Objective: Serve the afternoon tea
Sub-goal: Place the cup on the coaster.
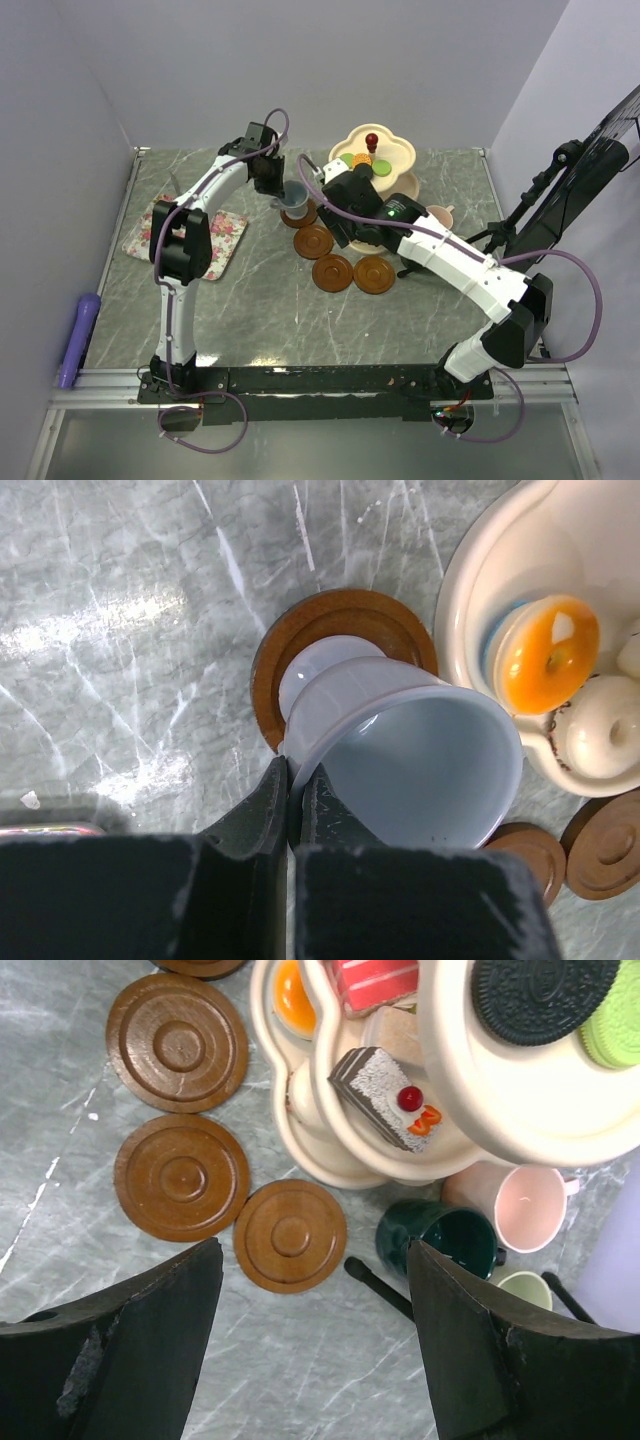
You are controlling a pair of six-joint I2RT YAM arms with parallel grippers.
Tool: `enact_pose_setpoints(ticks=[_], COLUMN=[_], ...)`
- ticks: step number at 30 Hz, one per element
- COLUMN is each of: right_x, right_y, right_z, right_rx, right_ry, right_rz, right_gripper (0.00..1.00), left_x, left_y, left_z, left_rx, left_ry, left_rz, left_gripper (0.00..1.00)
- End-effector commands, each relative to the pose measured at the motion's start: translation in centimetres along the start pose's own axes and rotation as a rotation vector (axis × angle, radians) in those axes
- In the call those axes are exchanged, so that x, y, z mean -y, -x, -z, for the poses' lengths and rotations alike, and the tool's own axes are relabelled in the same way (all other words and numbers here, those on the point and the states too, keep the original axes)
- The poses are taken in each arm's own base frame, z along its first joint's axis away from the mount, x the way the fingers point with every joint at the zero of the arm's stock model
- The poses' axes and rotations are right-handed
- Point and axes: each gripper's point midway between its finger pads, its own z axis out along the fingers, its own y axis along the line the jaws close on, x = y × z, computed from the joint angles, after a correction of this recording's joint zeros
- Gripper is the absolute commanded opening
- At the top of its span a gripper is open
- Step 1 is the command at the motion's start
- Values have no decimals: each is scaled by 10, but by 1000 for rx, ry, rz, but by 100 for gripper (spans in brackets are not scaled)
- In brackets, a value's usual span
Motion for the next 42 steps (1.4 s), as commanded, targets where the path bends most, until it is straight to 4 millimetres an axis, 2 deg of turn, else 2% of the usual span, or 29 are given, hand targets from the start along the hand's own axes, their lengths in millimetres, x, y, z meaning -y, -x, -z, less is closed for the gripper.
enact_pose_setpoints(ticks=[1,4,6,10,15,18,23,27,30,35,42], right_x=[13,15,17,20,21,23,29,31,37,46,60], right_y=[23,22,21,20,19,20,27,28,23,12,-17], right_z=[4,2,1,-1,-2,-1,3,5,5,3,-9], right_rx=[61,56,53,47,45,48,61,60,43,12,-84], right_ry=[-21,-20,-18,-13,-10,-15,-24,-30,-45,-68,-140], right_rz=[-8,-5,-11,-29,-44,-56,-90,-159,-220,-318,-371], right_gripper=[81,81,81,81,81,81,81,82,81,80,76], left_x=[26,25,24,27,29,28,31,28,26,17,-5], left_y=[39,39,39,39,40,42,52,70,83,96,94], left_z=[13,10,9,11,13,16,29,54,80,118,155], left_rx=[117,114,111,111,115,125,165,237,305,394,449], left_ry=[-94,-88,-84,-99,-109,-106,-103,-62,-30,29,127], left_rz=[8,13,12,13,10,10,0,-4,-7,-4,35], left_gripper=[1,1,5,22,32,50,63,74,83,87,88])
